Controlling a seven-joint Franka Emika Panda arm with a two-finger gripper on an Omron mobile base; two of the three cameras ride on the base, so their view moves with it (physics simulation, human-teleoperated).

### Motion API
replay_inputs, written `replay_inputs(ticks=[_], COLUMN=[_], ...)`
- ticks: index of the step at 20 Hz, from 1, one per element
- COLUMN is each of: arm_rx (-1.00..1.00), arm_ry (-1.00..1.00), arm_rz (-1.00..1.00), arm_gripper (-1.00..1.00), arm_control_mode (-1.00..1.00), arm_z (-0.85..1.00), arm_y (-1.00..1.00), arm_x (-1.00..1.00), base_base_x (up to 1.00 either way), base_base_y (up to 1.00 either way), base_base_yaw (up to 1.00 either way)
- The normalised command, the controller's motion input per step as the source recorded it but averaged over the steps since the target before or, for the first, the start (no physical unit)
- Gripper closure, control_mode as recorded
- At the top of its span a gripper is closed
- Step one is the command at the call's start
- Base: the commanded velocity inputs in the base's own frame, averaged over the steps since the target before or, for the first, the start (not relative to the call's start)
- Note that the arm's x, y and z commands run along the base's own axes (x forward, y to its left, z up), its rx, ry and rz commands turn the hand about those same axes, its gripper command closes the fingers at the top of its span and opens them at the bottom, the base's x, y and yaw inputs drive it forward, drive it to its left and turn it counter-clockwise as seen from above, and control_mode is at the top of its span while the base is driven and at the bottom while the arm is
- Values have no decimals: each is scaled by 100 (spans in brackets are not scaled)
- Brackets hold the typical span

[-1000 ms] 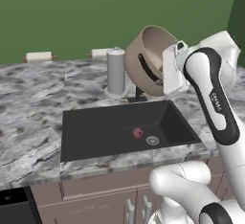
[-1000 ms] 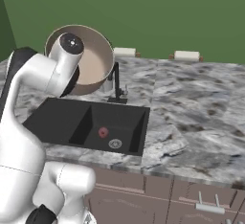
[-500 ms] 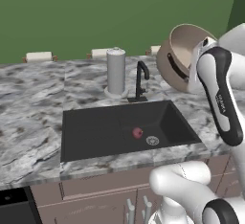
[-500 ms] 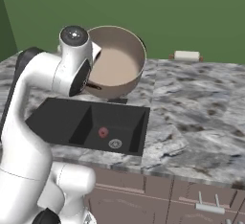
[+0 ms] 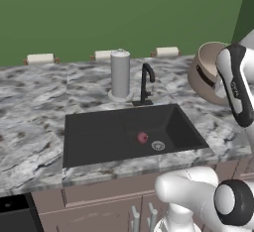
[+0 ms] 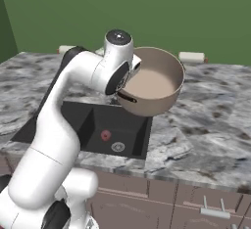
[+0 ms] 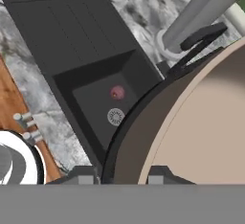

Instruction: Dump the onion from the pot into the sink. Then turn on the water and wash the onion. Then turn off the water and put the onion back in the pot.

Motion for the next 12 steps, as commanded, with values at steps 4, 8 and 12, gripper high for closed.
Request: replay_inputs(ticks=[4, 8, 12], arm_rx=[0, -5, -9], arm_ry=[16, 10, 6], arm_rz=[-3, -2, -2], arm_gripper=[100, 100, 100], arm_control_mode=[-100, -100, -100], arm_z=[-72, -74, -69], arm_y=[-76, -67, -63], arm_x=[74, 61, 49], base_base_x=[0, 0, 0], base_base_y=[0, 0, 0], base_base_yaw=[0, 0, 0])
